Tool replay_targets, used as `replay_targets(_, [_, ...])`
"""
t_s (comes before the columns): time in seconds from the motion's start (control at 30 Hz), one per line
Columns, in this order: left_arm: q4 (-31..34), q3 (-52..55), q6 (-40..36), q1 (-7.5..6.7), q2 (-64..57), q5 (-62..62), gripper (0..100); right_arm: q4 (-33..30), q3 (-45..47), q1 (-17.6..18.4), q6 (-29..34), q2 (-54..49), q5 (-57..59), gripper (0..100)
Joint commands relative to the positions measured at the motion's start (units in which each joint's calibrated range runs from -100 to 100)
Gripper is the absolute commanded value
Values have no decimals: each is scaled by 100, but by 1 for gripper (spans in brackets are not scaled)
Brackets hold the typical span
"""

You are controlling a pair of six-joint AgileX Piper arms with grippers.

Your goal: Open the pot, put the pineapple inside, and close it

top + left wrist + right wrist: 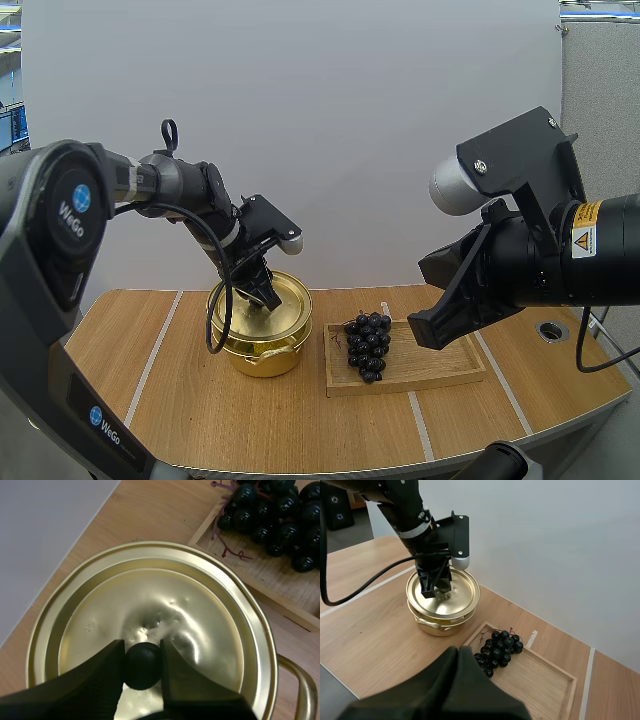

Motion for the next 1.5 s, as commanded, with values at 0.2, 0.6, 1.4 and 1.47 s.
replay_targets(0.2, [-219,17,140,-9,455,-108,0,-28,19,-19,-28,-50,0,0])
replay_targets(0.6, [-219,17,161,-9,603,28,0,-28,19,-19,-28,-50,0,0])
replay_targets(1.4, [-256,-304,104,-9,-195,1430,100,-28,19,-19,-28,-50,0,0])
replay_targets(1.47, [-256,-498,73,-9,-589,1584,100,-28,19,-19,-28,-50,0,0])
